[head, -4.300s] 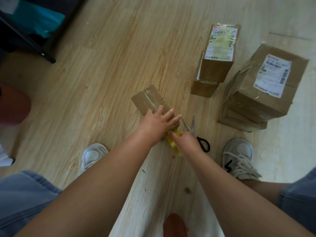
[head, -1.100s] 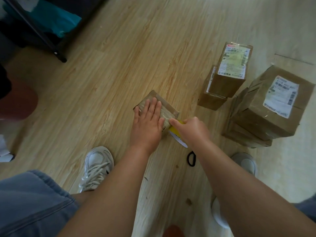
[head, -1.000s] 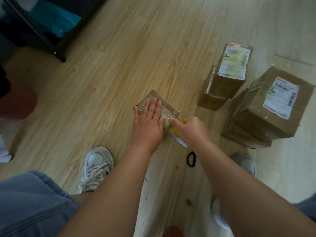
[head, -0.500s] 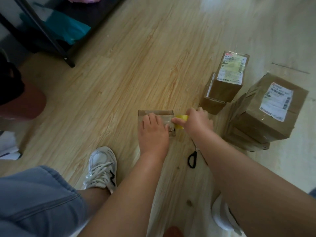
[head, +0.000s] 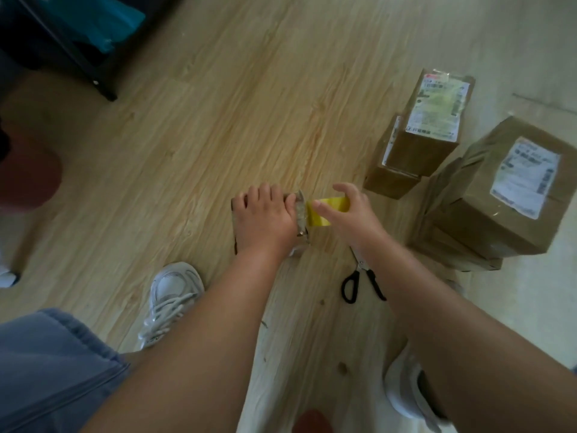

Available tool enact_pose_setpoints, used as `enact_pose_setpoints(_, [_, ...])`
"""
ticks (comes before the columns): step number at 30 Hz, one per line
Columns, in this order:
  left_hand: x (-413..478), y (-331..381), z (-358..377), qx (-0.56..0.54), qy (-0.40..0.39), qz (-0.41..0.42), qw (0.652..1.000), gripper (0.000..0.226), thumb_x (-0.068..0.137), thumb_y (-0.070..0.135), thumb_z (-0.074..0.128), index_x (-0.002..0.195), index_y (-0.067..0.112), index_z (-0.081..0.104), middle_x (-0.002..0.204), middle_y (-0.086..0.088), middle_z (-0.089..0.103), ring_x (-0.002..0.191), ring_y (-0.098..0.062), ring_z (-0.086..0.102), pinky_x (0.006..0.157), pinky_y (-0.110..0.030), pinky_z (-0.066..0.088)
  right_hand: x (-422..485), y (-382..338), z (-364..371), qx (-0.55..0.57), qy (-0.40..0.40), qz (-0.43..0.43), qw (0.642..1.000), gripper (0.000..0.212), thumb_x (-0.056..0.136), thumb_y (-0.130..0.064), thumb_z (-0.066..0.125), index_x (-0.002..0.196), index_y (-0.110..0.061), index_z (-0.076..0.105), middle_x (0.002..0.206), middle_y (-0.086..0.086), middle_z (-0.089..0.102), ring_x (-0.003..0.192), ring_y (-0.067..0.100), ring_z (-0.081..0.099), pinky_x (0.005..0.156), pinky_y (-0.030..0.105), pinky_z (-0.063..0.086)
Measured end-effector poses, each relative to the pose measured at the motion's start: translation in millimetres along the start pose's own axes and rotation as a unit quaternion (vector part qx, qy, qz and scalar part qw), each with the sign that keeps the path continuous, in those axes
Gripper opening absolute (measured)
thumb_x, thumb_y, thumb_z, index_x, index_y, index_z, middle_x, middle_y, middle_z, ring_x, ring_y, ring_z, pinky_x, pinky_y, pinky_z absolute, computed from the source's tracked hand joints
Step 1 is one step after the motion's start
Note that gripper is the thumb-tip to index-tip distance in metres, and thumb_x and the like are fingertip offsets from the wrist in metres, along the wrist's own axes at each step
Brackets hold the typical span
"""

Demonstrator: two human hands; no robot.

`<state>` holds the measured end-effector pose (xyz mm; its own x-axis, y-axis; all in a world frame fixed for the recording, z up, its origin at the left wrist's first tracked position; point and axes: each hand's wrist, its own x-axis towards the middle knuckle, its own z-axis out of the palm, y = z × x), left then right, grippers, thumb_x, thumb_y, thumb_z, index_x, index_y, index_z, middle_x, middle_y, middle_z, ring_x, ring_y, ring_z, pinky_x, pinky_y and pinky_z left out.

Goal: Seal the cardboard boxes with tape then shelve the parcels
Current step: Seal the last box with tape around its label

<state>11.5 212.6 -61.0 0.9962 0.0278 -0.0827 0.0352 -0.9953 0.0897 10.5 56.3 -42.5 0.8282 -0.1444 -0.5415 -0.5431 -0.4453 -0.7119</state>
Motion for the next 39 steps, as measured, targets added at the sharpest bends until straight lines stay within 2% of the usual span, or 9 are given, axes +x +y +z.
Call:
enact_pose_setpoints(4, [5, 3, 1, 0.006, -0.004, -0.006, 1.000, 0.041, 0.103, 0.040, 0.024, 0.108, 0.015, 0.056, 0.111, -0.006, 0.059, 0.105, -0.027, 0.051, 0.094, -0.043, 0.034, 5, 5, 8, 0.037, 0.006, 0.000, 0.999, 0.060, 0.086, -0.050, 0.072, 0.138, -0.034, 0.046, 0.138, -0.001, 0.040, 0.119, 0.018, 0.049, 0.094, 0.037, 0.050])
enact_pose_setpoints(10, [4, 0, 1, 0.003, -0.007, -0.001, 1.000, 0.038, 0.104, 0.039, 0.026, 0.108, 0.015, 0.055, 0.113, -0.006, 0.058, 0.107, -0.027, 0.050, 0.097, -0.041, 0.031, 10, 1, 3, 0.016, 0.003, 0.002, 1.000, 0.076, 0.078, -0.051, 0.079, 0.142, -0.029, 0.044, 0.138, 0.001, 0.045, 0.123, 0.019, 0.050, 0.101, 0.039, 0.049])
enact_pose_setpoints(14, [-11, 0, -1, -0.006, -0.026, -0.015, 1.000, 0.038, 0.102, 0.038, 0.025, 0.107, 0.015, 0.055, 0.113, -0.006, 0.058, 0.107, -0.026, 0.048, 0.092, -0.041, 0.031, 1, 12, -8, 0.053, -0.060, 0.034, 0.996, 0.075, 0.077, -0.056, 0.078, 0.140, -0.035, 0.045, 0.131, -0.002, 0.049, 0.116, 0.019, 0.054, 0.103, 0.042, 0.048])
enact_pose_setpoints(17, [-21, 6, -3, -0.017, -0.037, -0.052, 0.998, 0.049, 0.103, 0.043, 0.022, 0.108, 0.012, 0.060, 0.113, -0.007, 0.062, 0.108, -0.027, 0.052, 0.091, -0.042, 0.032, -6, 27, -11, 0.098, -0.097, 0.057, 0.989, 0.075, 0.071, -0.053, 0.082, 0.136, -0.035, 0.050, 0.133, 0.000, 0.053, 0.116, 0.018, 0.057, 0.106, 0.042, 0.047])
enact_pose_setpoints(21, [-22, 14, -2, -0.020, -0.035, -0.087, 0.995, 0.055, 0.103, 0.045, 0.023, 0.110, 0.009, 0.063, 0.113, -0.009, 0.064, 0.110, -0.029, 0.054, 0.093, -0.044, 0.033, -12, 32, -13, 0.090, -0.058, 0.046, 0.993, 0.061, 0.074, -0.048, 0.084, 0.126, -0.031, 0.057, 0.121, -0.002, 0.058, 0.108, 0.017, 0.061, 0.099, 0.040, 0.052])
enact_pose_setpoints(25, [-21, 15, 0, -0.026, -0.017, -0.086, 0.996, 0.052, 0.103, 0.042, 0.024, 0.108, 0.008, 0.064, 0.109, -0.009, 0.065, 0.106, -0.029, 0.054, 0.091, -0.043, 0.034, -11, 27, -8, 0.053, -0.028, 0.038, 0.997, 0.060, 0.076, -0.047, 0.083, 0.126, -0.030, 0.055, 0.118, -0.003, 0.056, 0.106, 0.017, 0.057, 0.088, 0.034, 0.051])
enact_pose_setpoints(33, [-21, 17, 5, -0.035, 0.013, -0.097, 0.995, 0.050, 0.104, 0.040, 0.025, 0.104, 0.009, 0.064, 0.105, -0.007, 0.065, 0.102, -0.027, 0.054, 0.089, -0.041, 0.033, 0, 26, 9, 0.014, -0.027, 0.046, 0.998, 0.073, 0.077, -0.048, 0.082, 0.139, -0.030, 0.047, 0.125, -0.004, 0.050, 0.115, 0.018, 0.052, 0.101, 0.042, 0.049])
enact_pose_setpoints(37, [-21, 19, 5, -0.037, 0.017, -0.102, 0.994, 0.049, 0.104, 0.038, 0.025, 0.103, 0.009, 0.064, 0.105, -0.007, 0.065, 0.102, -0.027, 0.054, 0.089, -0.041, 0.033, 6, 29, 8, 0.024, -0.036, 0.044, 0.998, 0.082, 0.077, -0.048, 0.081, 0.147, -0.033, 0.041, 0.141, 0.000, 0.046, 0.126, 0.022, 0.048, 0.104, 0.042, 0.046])
enact_pose_setpoints(39, [-21, 19, 5, -0.041, 0.020, -0.103, 0.994, 0.048, 0.104, 0.038, 0.026, 0.102, 0.010, 0.065, 0.104, -0.007, 0.065, 0.102, -0.027, 0.054, 0.089, -0.041, 0.032, 5, 30, 6, 0.021, -0.043, 0.036, 0.998, 0.086, 0.080, -0.050, 0.078, 0.152, -0.036, 0.034, 0.150, 0.001, 0.040, 0.135, 0.023, 0.043, 0.099, 0.036, 0.044])
